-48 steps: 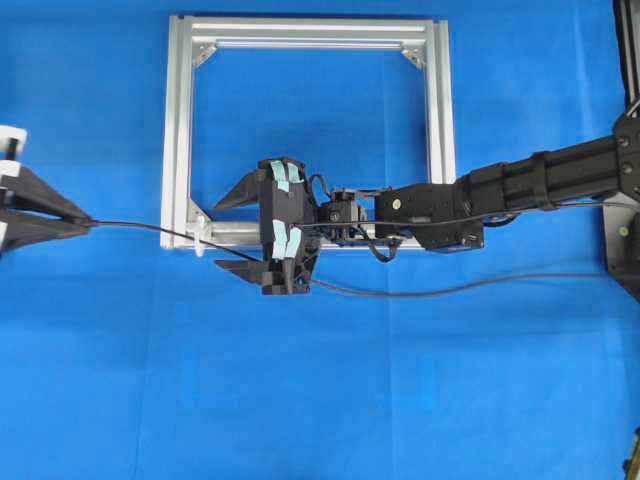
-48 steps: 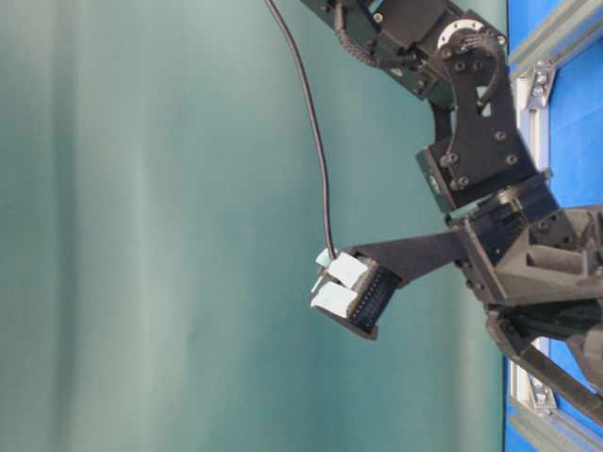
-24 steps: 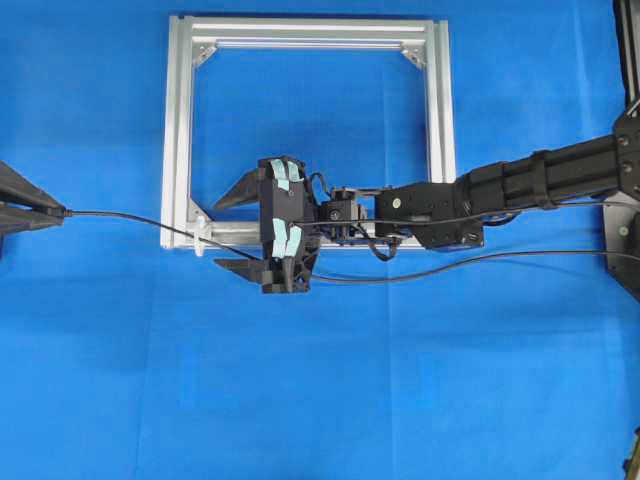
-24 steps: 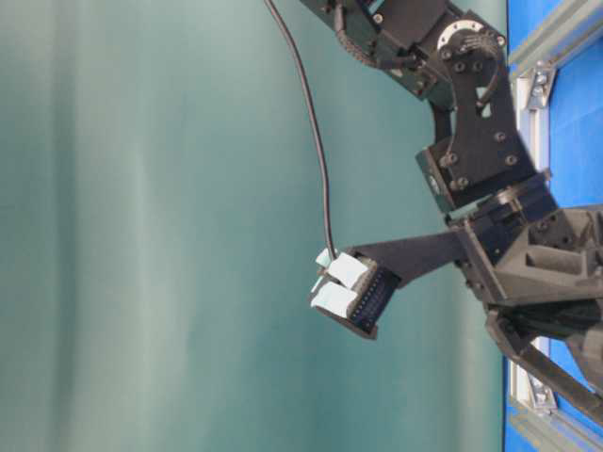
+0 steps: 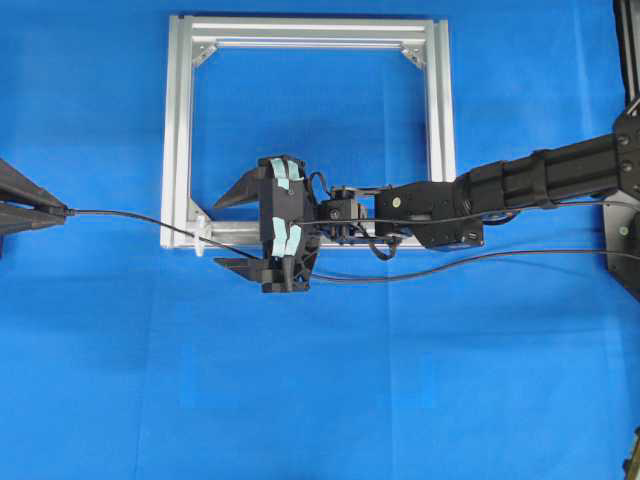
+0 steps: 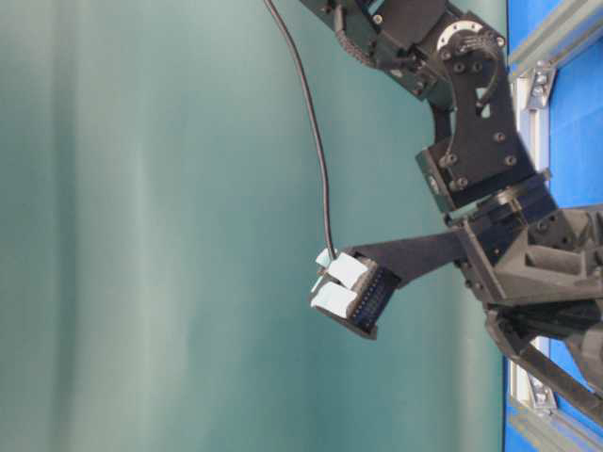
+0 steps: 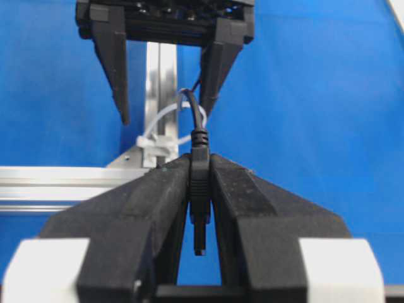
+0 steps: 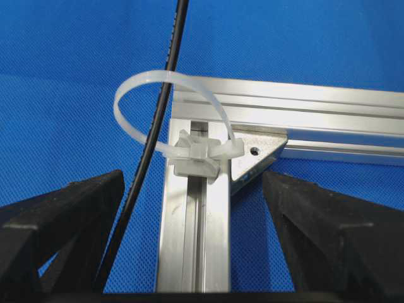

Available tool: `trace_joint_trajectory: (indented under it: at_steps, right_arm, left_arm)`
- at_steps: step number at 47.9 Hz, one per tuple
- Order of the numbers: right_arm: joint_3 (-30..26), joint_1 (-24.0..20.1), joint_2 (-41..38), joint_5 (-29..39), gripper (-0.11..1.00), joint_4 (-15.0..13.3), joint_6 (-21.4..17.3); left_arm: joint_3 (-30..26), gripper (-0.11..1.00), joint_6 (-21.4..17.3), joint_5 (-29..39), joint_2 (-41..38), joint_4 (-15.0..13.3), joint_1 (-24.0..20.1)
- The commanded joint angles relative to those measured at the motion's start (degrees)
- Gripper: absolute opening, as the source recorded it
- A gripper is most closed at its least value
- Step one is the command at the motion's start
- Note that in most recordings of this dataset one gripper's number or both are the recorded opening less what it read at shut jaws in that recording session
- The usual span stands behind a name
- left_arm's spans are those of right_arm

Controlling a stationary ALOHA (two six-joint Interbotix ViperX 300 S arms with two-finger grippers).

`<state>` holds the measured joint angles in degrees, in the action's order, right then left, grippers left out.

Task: Insert the wire through the string loop located on the left side.
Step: 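Pull the cable leftward through the loop with the left gripper, then open the left gripper, drop the cable, and withdraw both grippers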

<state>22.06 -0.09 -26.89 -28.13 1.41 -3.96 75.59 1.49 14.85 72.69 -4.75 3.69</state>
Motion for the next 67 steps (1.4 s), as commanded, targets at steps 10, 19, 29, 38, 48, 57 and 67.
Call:
trace_joint_trajectory:
  at_steps: [10,19,29,38,48,57,67]
  right_arm:
    - [-1.2,0.2,2.8,-0.6,0.95,0.2,0.1]
    - [-1.2,0.2,2.8,-0.4,0.95,0.2,0.1]
    - [-1.1,0.2,3.6,-0.1,0.95,0.2,-0.2]
    - [0.4,0.3,7.9,0.4,0.95,0.2,-0.2]
    - [1.9,0.6,12.3,1.8,0.95,0.2,-0.2]
    - [2.2,0.8,15.2,3.3,0.95,0.2,0.0]
    - [2.3,0.8,17.8,4.6,0.95,0.2,0.0]
  left_arm:
    - [-0.6,0.56,-0.5,-0.7,-1.0,0.2,-0.3]
    - [-0.5,0.78,-0.6,-0.7,-1.0,0.1,-0.3]
    - [-0.5,0.77,-0.7,-1.1,-0.9,0.2,-0.2]
    - [-0.6,0.76,-0.7,-1.5,-0.9,0.2,-0.3]
    - [-0.6,0.76,-0.7,-1.8,-0.9,0.1,-0.3]
    - [-0.6,0.76,-0.7,-1.8,-0.9,0.1,-0.3]
    - [-0.6,0.76,-0.7,-2.1,-0.9,0.2,-0.3]
